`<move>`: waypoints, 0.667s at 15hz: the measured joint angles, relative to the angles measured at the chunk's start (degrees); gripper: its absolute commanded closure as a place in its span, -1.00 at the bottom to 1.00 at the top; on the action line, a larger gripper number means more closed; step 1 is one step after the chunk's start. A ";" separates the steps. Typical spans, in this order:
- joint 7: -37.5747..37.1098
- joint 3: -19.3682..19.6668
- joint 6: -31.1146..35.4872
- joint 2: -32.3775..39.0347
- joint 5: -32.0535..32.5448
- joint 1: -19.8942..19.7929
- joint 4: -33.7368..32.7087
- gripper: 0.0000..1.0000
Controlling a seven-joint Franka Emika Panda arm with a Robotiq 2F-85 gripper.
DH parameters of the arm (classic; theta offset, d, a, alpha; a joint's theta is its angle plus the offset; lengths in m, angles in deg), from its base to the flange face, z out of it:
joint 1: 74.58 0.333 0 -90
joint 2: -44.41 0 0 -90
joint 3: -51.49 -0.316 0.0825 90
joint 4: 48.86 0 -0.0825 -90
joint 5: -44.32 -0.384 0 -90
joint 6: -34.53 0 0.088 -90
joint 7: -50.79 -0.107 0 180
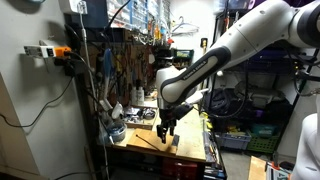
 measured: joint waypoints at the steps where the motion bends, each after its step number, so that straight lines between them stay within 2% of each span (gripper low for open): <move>1: 0.00 0.16 -1.28 -0.47 0.00 -0.10 -0.13 -1.00; 6: 0.03 0.75 -4.92 -2.16 -0.01 -0.54 -0.36 -1.00; 10: -0.03 1.86 -7.13 -6.50 0.07 -1.26 0.08 -1.00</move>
